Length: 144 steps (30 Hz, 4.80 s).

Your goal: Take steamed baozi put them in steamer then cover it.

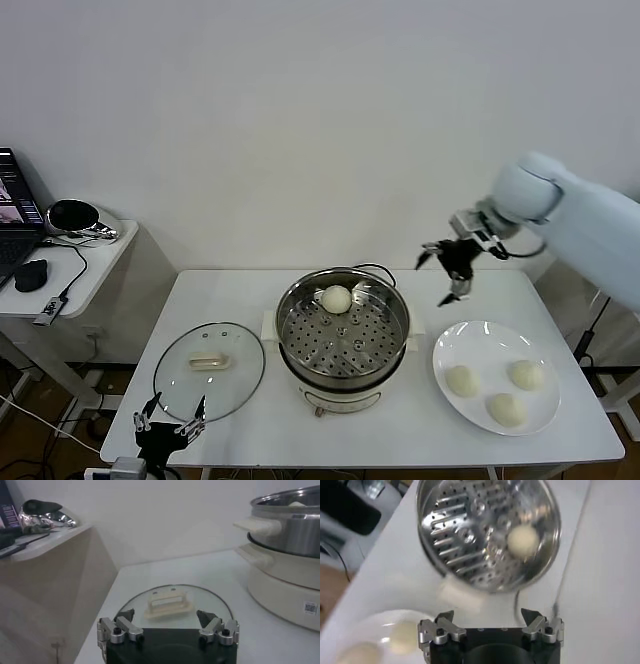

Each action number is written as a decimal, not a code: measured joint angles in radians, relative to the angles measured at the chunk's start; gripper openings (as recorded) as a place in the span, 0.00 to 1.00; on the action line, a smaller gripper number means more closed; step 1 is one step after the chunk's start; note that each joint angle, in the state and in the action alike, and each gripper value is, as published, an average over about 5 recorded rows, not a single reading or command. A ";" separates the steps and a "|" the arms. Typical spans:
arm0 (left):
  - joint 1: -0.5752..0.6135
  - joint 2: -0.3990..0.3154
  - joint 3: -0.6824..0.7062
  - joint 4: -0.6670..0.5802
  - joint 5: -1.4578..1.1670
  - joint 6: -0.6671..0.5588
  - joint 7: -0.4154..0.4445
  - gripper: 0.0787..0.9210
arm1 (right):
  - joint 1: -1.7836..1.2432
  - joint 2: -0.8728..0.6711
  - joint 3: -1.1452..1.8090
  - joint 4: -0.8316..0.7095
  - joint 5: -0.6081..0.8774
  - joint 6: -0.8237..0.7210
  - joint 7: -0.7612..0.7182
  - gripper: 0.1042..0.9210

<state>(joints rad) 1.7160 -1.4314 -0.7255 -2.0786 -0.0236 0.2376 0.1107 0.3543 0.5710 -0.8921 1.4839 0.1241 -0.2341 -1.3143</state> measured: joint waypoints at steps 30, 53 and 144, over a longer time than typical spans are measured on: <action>-0.003 -0.034 0.012 0.042 0.028 -0.001 0.001 0.88 | -0.511 0.014 0.240 -0.037 -0.248 -0.132 0.132 0.88; -0.007 -0.031 0.017 0.056 0.034 -0.002 0.004 0.88 | -0.607 0.042 0.285 -0.078 -0.311 -0.120 0.153 0.88; -0.055 -0.069 0.024 -0.029 0.021 -0.001 -0.005 0.88 | 0.044 0.752 -0.272 -0.283 0.169 -0.380 0.179 0.66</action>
<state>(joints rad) 1.6613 -1.5002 -0.7016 -2.1074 -0.0023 0.2363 0.1054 0.3987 1.3232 -1.1636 1.2004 0.2931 -0.6142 -1.1355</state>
